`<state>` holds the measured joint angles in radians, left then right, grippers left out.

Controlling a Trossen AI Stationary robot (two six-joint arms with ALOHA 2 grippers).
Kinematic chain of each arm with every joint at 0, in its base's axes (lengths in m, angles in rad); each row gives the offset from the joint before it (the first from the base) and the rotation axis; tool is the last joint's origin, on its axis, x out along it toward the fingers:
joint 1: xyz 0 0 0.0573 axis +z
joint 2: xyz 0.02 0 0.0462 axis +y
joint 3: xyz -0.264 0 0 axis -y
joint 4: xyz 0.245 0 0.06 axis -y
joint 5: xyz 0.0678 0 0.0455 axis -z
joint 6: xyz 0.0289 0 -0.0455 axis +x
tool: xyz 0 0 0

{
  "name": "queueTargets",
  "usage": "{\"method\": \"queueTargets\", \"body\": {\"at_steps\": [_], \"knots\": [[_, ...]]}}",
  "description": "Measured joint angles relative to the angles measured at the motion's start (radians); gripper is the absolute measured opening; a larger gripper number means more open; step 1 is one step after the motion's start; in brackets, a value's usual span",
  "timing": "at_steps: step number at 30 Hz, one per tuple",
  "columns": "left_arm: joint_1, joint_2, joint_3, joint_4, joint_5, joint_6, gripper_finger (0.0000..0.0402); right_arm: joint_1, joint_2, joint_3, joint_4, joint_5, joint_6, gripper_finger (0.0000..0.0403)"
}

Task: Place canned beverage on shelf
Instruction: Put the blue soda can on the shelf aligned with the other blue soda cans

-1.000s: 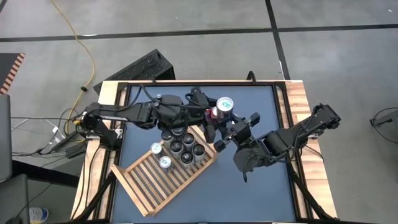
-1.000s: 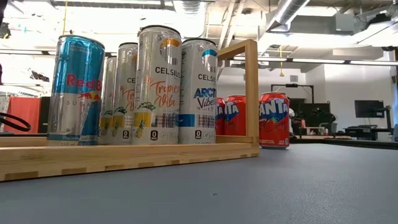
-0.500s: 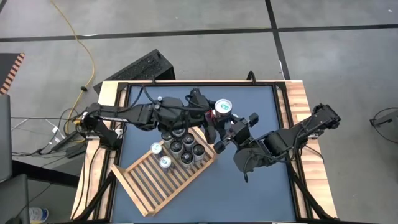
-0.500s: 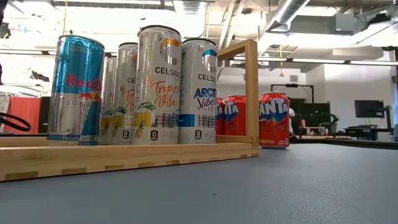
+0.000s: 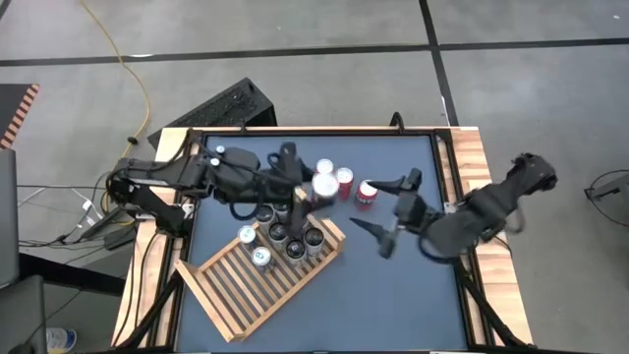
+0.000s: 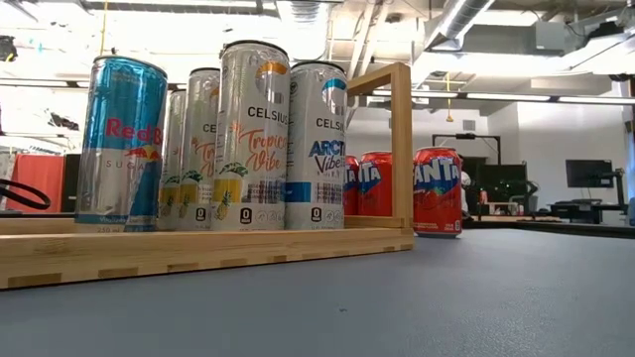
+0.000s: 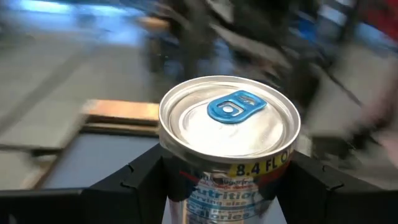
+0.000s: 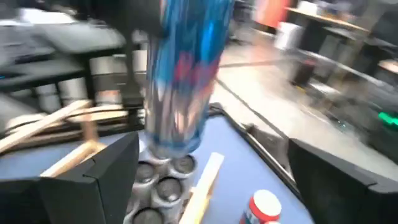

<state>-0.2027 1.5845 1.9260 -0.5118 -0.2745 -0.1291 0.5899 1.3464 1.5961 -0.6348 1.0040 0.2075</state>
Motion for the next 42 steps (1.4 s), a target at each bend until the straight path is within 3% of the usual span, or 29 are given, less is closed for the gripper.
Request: {"method": "queueTargets", "body": {"at_steps": [4, 11, 18, 28, 42], "knots": [[-0.002, 0.014, -0.001, -0.001, 0.257, 0.031, 0.0221, 0.001, -0.075, 0.021, 0.018, -0.147, -0.108, 0.0355], [0.0, 0.076, 0.0, 0.021, 0.428, 0.157, 0.0221, -0.027, -0.092, 0.032, 0.063, -0.436, -0.15, 0.0355], [0.063, 0.146, 0.0, 0.065, 0.616, 0.165, 0.0221, -0.001, -0.048, 0.032, 0.026, -0.487, -0.25, 0.0355], [0.081, 0.209, 0.0, 0.051, 0.665, 0.2, 0.0225, 0.012, -0.004, 0.032, 0.018, -0.534, -0.211, 0.0355], [0.082, 0.219, 0.001, 0.051, 0.637, 0.223, 0.0226, -0.06, 0.027, 0.032, 0.004, -0.659, -0.189, 0.0355]]}}
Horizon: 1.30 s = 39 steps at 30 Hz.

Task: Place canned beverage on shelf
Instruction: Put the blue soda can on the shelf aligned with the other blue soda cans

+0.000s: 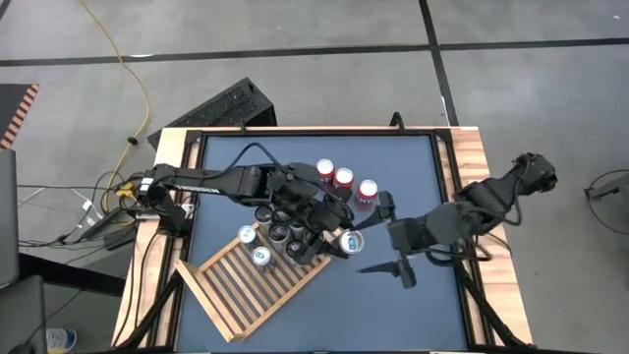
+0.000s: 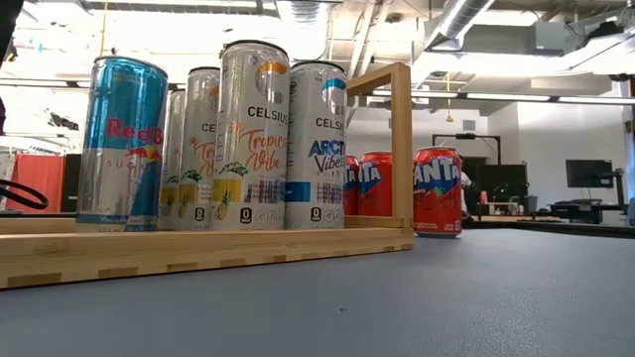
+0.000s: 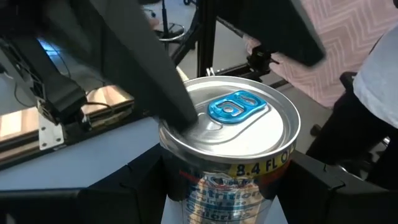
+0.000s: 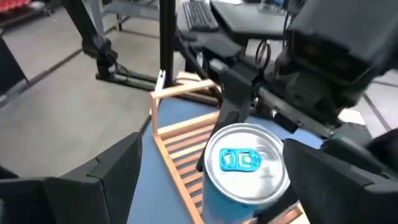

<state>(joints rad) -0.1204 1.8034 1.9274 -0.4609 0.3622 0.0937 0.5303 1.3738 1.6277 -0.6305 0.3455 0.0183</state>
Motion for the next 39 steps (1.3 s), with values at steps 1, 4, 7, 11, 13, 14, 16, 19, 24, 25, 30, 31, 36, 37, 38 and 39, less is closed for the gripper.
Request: {"method": "queueTargets", "body": {"at_steps": [1, 4, 7, 11, 13, 14, 16, 19, 24, 25, 30, 31, 36, 37, 38, 39], "knots": [[0.0, 0.0, 0.0, -0.004, 0.0, 0.0, 0.0226, -0.006, 0.011, 0.0, 0.0, -0.006, 0.0, 0.0355], [0.0, 0.0, -0.001, -0.03, -0.005, 0.0, 0.0226, -0.024, 0.035, 0.0, 0.001, -0.009, 0.0, 0.0355], [0.0, 0.0, -0.002, -0.04, -0.009, -0.001, 0.0226, -0.023, 0.045, 0.0, -0.002, -0.008, 0.0, 0.0355], [0.0, 0.0, -0.002, -0.074, -0.011, -0.008, 0.0226, -0.025, 0.048, 0.0, -0.015, -0.007, 0.0, 0.0352], [0.0, 0.0, -0.002, -0.093, -0.018, -0.011, 0.0226, -0.03, 0.049, 0.0, -0.04, 0.002, 0.004, 0.035], [0.0, 0.0, -0.002, -0.099, -0.027, -0.011, 0.0226, -0.032, 0.049, 0.0, -0.053, 0.011, 0.005, 0.035], [0.0, 0.0, -0.002, -0.115, -0.041, -0.011, 0.0226, -0.036, 0.048, 0.0, -0.081, 0.021, 0.004, 0.035], [0.0, 0.0, -0.002, -0.133, -0.044, -0.015, 0.0226, -0.033, 0.048, 0.0, -0.093, 0.027, -0.017, 0.035], [-0.002, -0.001, -0.002, -0.166, -0.038, -0.024, 0.0226, -0.028, 0.048, 0.025, -0.151, 0.12, -0.072, 0.035], [-0.003, -0.001, -0.002, -0.166, -0.043, -0.028, 0.0226, -0.03, 0.048, 0.033, -0.171, 0.128, -0.076, 0.035], [0.001, -0.002, -0.001, -0.195, -0.06, -0.036, 0.0226, -0.047, 0.08, 0.05, -0.208, 0.09, -0.121, 0.0349], [0.001, 0.002, -0.001, -0.204, -0.061, -0.039, 0.0226, -0.045, 0.091, 0.054, -0.208, 0.083, -0.133, 0.0349], [0.006, 0.043, 0.0, -0.217, -0.048, -0.064, 0.0226, -0.041, 0.156, 0.082, -0.232, 0.077, -0.184, 0.0349], [0.005, 0.049, 0.0, -0.217, -0.048, -0.064, 0.0226, -0.041, 0.169, 0.088, -0.236, 0.073, -0.184, 0.0349], [0.005, 0.05, 0.0, -0.223, -0.047, -0.064, 0.0226, -0.041, 0.18, 0.095, -0.26, 0.072, -0.184, 0.0349], [0.005, 0.05, -0.001, -0.234, -0.045, -0.064, 0.0226, -0.042, 0.193, 0.104, -0.285, 0.072, -0.184, 0.0349]]}}
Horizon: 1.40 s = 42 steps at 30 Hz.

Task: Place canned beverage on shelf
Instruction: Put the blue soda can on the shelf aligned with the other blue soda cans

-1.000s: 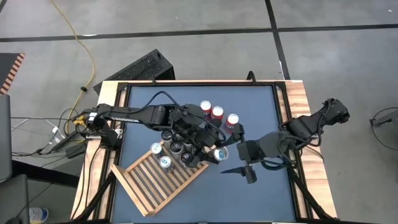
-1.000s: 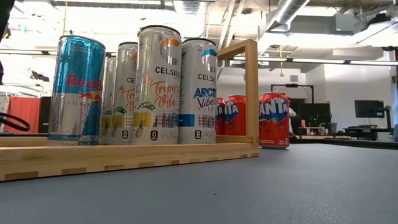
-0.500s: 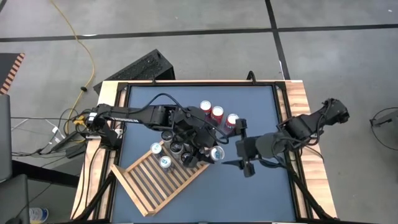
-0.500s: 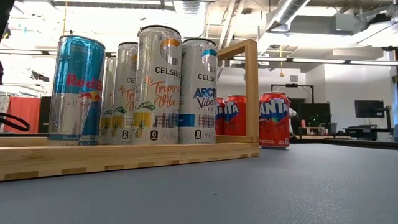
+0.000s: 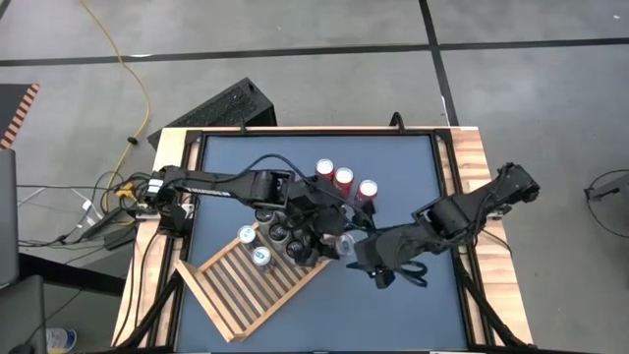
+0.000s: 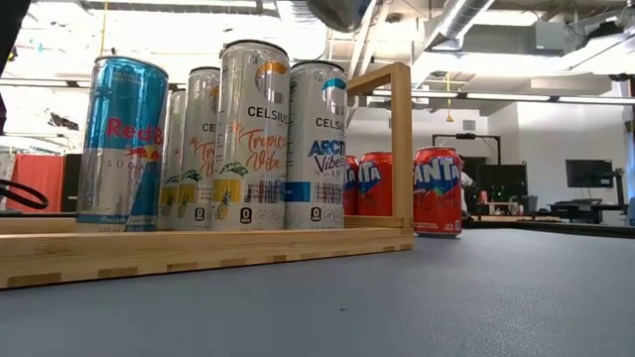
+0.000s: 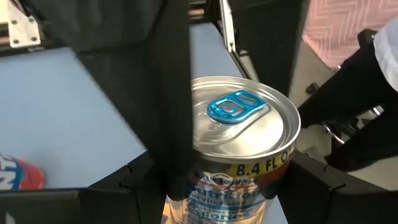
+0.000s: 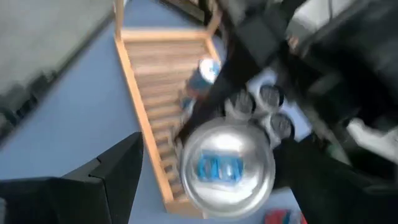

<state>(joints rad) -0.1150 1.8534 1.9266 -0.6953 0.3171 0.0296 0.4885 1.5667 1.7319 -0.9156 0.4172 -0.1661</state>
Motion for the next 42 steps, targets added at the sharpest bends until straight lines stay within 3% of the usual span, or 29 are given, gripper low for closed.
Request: {"method": "queueTargets", "body": {"at_steps": [10, 25, 37, 42], "knots": [[0.003, -0.003, 0.0, -0.004, 0.013, -0.007, 0.0226, -0.002, 0.031, 0.039, -0.053, -0.008, -0.006, 0.0346], [0.003, 0.026, 0.0, -0.007, 0.106, 0.026, 0.0226, -0.017, 0.031, 0.039, -0.034, -0.067, -0.104, 0.0293], [0.003, 0.032, 0.0, -0.028, 0.123, 0.056, 0.0226, -0.027, 0.031, 0.039, -0.03, -0.108, -0.139, 0.0289], [0.001, 0.032, 0.0, -0.023, 0.122, 0.057, 0.0226, -0.026, 0.031, 0.039, -0.03, -0.105, -0.154, 0.0265]]}}
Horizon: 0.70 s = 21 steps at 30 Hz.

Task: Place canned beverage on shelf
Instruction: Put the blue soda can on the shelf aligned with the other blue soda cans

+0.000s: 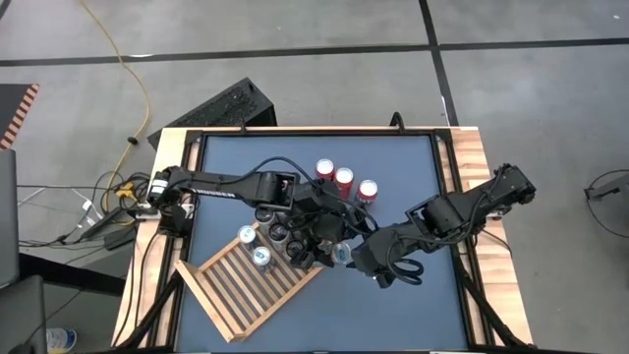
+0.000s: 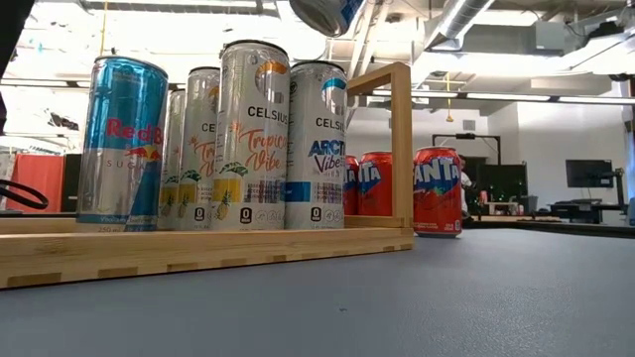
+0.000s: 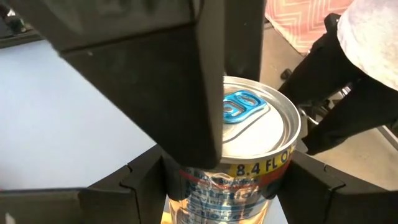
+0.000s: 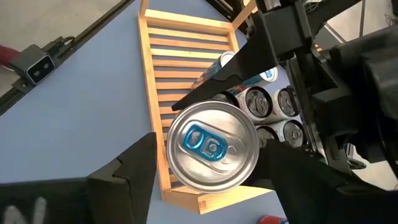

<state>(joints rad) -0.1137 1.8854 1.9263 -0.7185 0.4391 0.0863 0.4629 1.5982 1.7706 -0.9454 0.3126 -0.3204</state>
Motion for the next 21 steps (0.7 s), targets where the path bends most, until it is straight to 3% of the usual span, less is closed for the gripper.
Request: {"method": "queueTargets", "body": {"at_steps": [13, 17, 21], "knots": [[0.0, 0.0, 0.001, 0.015, 0.018, 0.0, 0.0226, -0.005, -0.001, -0.001, 0.0, -0.035, -0.029, 0.0075], [-0.001, 0.0, 0.013, 0.014, 0.018, 0.004, 0.0226, -0.005, -0.003, -0.001, 0.01, -0.036, 0.001, 0.0057], [0.0, 0.0, 0.014, 0.018, -0.001, 0.005, 0.0226, -0.003, -0.02, -0.001, -0.007, -0.037, 0.014, 0.008]]}}
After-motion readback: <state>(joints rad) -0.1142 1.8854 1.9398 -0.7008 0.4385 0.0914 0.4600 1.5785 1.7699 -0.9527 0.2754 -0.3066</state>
